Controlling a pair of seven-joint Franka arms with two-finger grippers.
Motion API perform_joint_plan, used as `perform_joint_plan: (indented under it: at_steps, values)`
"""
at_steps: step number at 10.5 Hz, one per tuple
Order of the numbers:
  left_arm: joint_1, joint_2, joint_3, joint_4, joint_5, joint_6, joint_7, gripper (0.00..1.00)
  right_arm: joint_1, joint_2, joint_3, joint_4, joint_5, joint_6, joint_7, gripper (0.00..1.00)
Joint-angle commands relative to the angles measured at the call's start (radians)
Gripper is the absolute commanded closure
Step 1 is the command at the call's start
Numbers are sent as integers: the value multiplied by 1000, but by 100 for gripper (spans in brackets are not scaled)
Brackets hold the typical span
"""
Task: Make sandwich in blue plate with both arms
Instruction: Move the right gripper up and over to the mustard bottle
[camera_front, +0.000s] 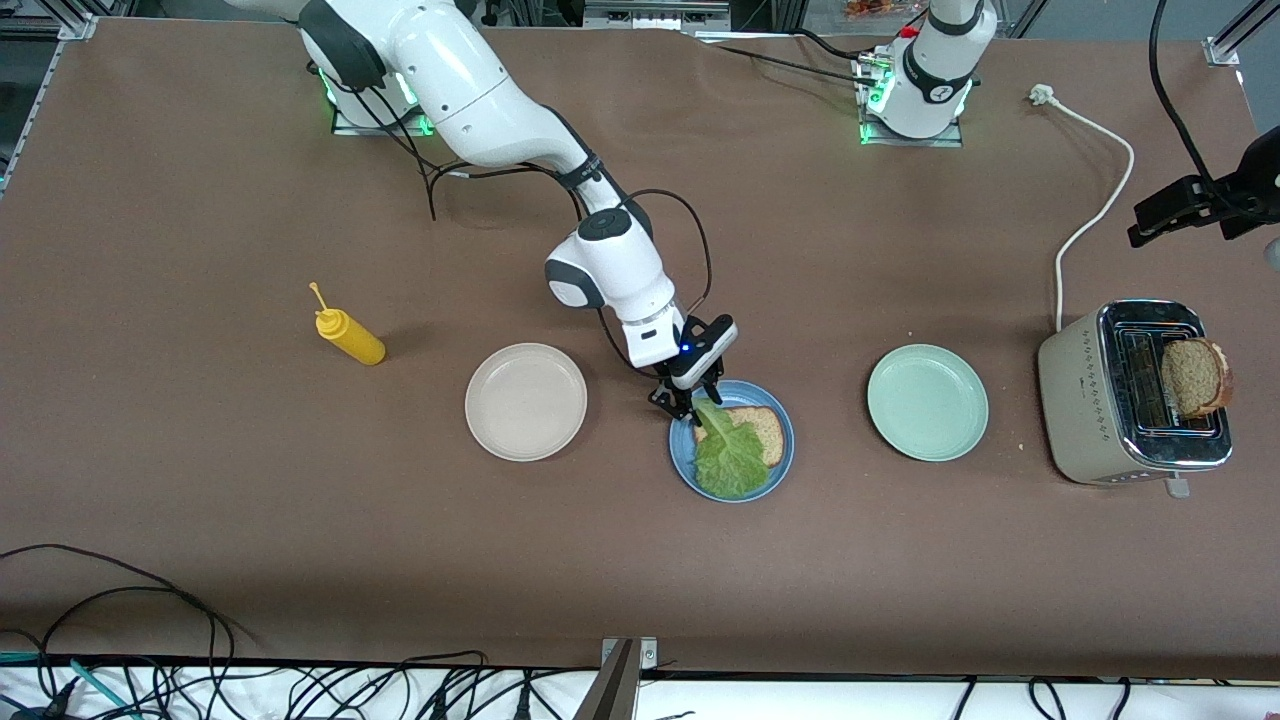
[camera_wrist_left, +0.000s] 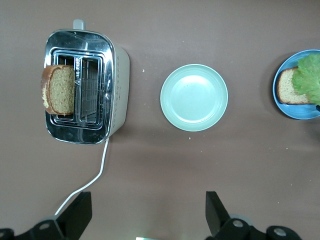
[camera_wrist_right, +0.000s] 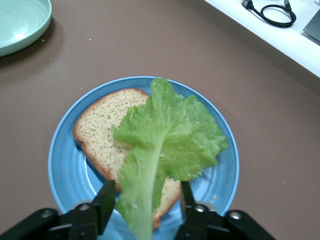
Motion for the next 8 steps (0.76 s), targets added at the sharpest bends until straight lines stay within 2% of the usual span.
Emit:
perform_joint_plan:
  at_steps: [1, 5, 8]
  values:
    - [4, 8, 0, 23, 2, -19, 13, 0, 10, 30, -14, 48, -14, 12, 5, 0]
    - [4, 8, 0, 22, 2, -19, 13, 0, 13, -5, -9, 34, 19, -1, 2, 0]
    - [4, 8, 0, 22, 2, -19, 13, 0, 12, -147, -3, -69, 24, -124, 3, 0]
